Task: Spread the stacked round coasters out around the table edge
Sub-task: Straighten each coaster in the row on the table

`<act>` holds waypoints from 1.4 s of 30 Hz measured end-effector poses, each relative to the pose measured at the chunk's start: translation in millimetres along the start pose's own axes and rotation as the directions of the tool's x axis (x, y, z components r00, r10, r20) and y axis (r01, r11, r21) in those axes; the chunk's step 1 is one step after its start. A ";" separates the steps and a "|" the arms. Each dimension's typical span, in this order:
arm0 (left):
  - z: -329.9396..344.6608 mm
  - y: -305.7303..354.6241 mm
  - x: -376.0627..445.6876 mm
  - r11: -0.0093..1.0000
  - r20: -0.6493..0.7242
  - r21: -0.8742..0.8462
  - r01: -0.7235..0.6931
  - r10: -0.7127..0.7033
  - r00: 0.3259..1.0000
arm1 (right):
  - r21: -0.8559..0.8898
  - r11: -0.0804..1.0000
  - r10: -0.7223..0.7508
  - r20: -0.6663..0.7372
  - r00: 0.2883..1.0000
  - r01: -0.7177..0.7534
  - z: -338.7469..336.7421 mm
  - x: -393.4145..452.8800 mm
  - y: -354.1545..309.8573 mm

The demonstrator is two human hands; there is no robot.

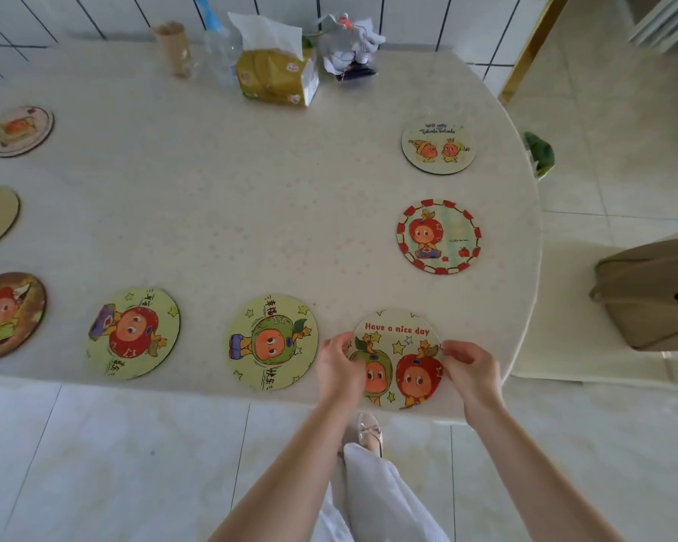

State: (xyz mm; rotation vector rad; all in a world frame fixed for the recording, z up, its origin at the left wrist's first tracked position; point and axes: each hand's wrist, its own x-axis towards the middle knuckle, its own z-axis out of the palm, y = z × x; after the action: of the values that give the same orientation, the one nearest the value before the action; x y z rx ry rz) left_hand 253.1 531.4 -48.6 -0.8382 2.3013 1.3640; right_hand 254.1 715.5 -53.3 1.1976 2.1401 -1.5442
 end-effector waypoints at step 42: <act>-193.6 -35.6 124.6 0.897 0.268 0.234 -0.374 0.311 0.912 | 0.140 0.952 0.277 -0.010 0.961 -0.273 203.4 -131.6 -26.8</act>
State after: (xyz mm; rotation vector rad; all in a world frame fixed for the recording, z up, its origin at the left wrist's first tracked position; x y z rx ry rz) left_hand 181.9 309.5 -48.3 -0.1784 2.4574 1.1458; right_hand 265.8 472.6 -38.2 1.4998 1.8121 -1.5753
